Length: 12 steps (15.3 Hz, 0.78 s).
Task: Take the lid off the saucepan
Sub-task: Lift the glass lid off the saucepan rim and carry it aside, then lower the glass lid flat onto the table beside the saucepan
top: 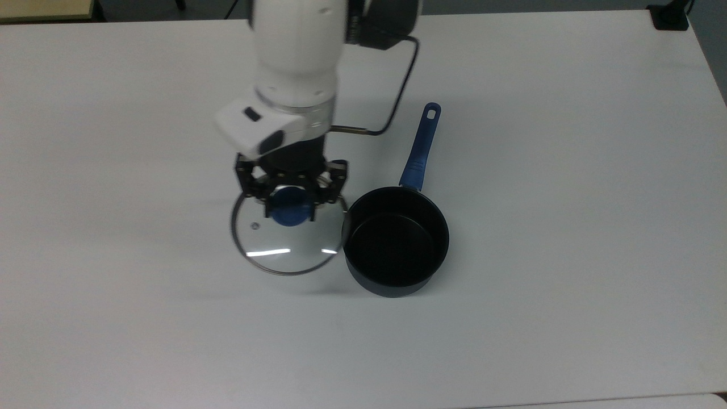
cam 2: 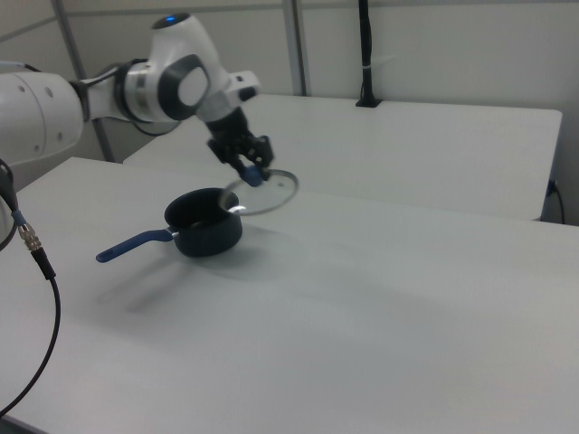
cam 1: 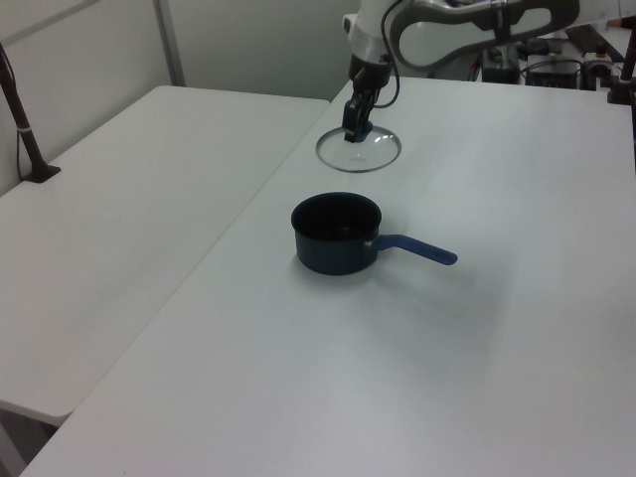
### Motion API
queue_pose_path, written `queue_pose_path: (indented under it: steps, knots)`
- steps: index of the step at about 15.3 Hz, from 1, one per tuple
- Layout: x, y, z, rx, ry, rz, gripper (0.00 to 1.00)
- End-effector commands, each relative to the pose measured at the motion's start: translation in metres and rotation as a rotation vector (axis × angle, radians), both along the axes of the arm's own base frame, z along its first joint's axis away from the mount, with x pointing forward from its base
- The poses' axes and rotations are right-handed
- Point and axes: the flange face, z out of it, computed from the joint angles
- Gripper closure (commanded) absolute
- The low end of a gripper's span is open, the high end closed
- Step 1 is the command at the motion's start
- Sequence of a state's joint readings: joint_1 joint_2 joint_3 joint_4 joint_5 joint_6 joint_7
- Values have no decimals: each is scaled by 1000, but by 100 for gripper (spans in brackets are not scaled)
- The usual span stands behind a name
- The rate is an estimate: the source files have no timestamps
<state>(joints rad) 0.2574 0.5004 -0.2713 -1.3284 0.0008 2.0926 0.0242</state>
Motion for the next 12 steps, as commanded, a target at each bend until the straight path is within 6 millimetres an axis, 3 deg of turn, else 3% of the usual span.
queue_pose_path:
  steps: [1,3,6,9,12]
  knots:
    - [-19,-59,-9,-17,97,17,79]
    - [-35,-89,-12,7,147,15,79]
    - [-72,-102,-19,46,198,66,79]
    - [-103,-101,-30,80,242,95,79]
    - [-119,-87,-55,89,297,116,79]
